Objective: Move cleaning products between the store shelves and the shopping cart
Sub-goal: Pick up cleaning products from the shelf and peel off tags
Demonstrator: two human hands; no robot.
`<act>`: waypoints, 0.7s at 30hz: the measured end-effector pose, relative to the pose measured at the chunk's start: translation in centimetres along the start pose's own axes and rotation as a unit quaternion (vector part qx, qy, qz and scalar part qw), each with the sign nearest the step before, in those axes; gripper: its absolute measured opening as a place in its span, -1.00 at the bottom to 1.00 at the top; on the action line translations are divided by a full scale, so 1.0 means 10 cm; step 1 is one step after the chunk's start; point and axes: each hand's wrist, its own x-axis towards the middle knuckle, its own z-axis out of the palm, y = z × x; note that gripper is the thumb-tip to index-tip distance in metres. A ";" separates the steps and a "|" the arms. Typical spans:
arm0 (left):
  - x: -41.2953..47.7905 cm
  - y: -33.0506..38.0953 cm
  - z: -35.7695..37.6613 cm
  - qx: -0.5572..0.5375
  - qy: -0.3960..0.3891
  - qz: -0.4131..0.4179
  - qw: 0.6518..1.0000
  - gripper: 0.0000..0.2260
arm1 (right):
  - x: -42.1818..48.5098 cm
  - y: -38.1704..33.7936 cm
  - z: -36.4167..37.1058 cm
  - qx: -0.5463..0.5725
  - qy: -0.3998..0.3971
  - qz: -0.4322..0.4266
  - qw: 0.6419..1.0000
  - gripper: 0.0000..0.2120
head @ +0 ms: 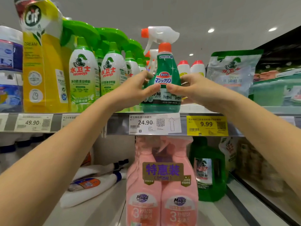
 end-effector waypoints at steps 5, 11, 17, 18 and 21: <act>0.04 0.02 -0.08 -0.002 -0.027 -0.043 0.999 -0.70 | 0.03 0.02 0.01 -0.026 0.003 -0.005 1.000 -0.68; 0.17 0.15 -0.17 0.137 -0.059 -0.063 0.987 -0.61 | 0.12 -0.04 -0.04 -0.135 -0.011 0.025 0.990 -0.67; 0.34 0.15 -0.07 0.310 -0.050 -0.050 0.948 -0.61 | 0.25 -0.06 -0.01 -0.239 -0.014 0.055 0.969 -0.59; 0.37 0.13 -0.05 0.322 -0.047 -0.052 0.944 -0.62 | 0.27 -0.06 -0.01 -0.242 -0.016 0.061 0.968 -0.58; 0.47 0.05 -0.01 0.326 -0.043 -0.063 0.942 -0.62 | 0.31 -0.04 0.02 -0.245 -0.019 0.069 0.967 -0.57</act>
